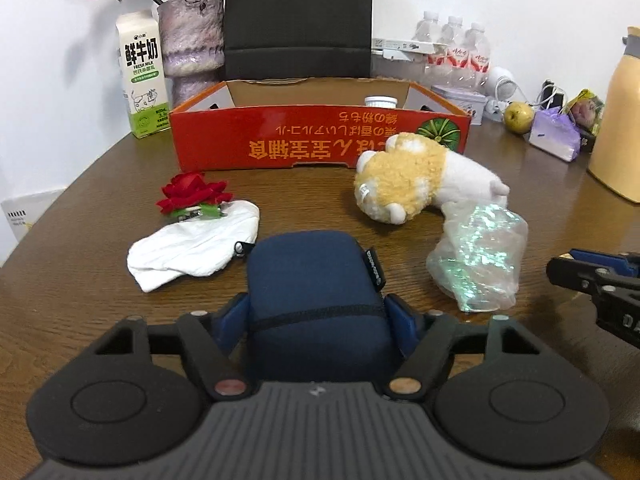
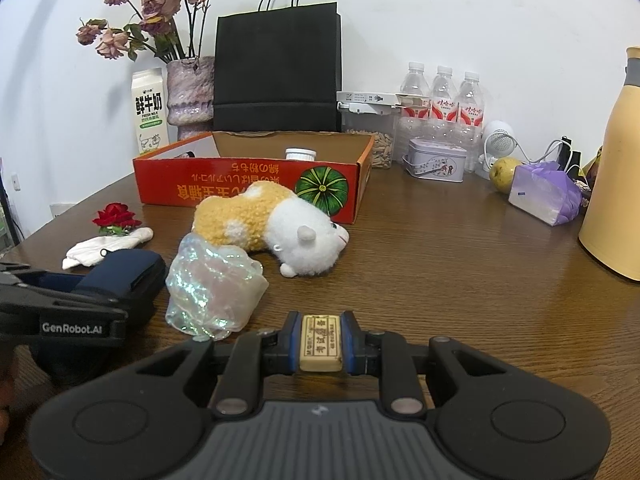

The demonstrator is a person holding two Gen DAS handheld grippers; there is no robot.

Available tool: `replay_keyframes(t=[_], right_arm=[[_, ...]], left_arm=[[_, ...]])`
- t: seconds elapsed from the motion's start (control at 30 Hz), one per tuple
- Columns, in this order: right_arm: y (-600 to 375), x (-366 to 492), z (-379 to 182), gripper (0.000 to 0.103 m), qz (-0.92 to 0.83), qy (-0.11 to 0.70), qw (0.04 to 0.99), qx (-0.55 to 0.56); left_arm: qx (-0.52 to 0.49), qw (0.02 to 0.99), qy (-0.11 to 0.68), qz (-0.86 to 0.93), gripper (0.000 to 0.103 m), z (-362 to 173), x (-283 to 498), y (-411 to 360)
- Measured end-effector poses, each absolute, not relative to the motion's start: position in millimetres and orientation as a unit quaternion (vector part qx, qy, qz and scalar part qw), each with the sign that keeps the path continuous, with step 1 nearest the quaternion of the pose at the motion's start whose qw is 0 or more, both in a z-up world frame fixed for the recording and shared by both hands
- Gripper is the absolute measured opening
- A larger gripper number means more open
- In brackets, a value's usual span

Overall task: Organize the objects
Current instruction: 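Carry the blue case and wooden block toward the box with both tools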

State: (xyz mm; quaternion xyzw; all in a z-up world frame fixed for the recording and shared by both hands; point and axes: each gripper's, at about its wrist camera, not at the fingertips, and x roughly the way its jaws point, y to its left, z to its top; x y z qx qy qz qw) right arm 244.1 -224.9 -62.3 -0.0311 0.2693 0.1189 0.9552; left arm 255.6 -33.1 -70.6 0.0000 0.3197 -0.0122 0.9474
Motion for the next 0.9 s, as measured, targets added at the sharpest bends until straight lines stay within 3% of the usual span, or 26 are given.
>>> replay_keyframes(t=[0.9], right_arm=[[-215, 231, -39, 0.020, 0.123, 0.211, 0.969, -0.039]], left_arm=[[-0.014, 0.969, 0.247, -0.003, 0.065, -23, 223, -28]])
